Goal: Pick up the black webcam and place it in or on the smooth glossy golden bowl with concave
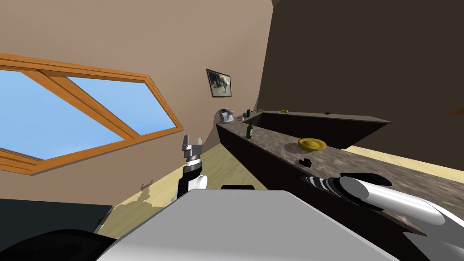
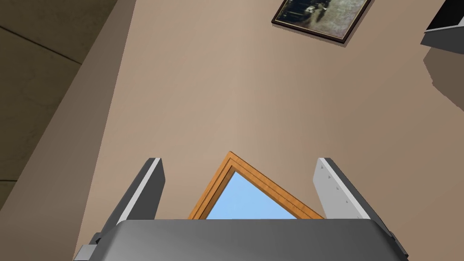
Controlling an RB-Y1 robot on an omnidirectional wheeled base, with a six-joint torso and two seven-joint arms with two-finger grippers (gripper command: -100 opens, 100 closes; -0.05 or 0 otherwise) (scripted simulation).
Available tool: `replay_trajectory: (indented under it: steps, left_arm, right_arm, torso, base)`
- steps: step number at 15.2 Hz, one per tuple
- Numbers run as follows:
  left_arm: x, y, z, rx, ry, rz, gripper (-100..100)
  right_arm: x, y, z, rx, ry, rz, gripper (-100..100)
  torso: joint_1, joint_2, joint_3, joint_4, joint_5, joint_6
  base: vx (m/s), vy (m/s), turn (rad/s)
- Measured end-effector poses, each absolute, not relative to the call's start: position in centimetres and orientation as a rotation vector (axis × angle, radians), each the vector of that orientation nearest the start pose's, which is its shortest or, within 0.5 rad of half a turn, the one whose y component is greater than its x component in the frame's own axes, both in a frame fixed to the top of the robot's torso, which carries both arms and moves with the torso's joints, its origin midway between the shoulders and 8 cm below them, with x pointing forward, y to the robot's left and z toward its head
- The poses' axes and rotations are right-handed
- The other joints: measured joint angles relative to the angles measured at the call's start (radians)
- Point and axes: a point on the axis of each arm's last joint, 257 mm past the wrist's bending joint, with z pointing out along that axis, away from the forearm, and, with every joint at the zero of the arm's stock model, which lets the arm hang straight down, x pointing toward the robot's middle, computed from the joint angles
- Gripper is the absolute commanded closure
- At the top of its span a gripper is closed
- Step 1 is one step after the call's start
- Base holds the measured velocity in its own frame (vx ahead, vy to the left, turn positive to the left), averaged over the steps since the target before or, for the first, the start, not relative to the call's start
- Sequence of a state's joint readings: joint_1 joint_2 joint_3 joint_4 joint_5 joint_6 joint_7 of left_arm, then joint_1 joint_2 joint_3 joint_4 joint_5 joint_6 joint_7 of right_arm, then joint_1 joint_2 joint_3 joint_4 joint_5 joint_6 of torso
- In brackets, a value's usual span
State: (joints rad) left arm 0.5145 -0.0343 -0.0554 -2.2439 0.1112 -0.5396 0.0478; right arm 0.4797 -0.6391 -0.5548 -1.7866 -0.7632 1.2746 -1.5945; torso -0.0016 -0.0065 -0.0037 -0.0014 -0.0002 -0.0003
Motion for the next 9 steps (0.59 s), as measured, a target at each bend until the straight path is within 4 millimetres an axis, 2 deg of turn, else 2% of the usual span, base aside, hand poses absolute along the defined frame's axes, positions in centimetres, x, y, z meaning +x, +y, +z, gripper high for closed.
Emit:
replay_trajectory:
  steps: [9]
  left_arm:
    - [34.3,28.1,1.0,-0.786,0.499,-1.457,0]
  right_arm:
    - [17.1,-57.8,-34.8,-3.006,1.008,-0.322,-100]
  torso:
    - [-0.002,-0.002,-0.001,0.0,0.0,0.0]
  base:
    - [0.111,-0.047,0.048]
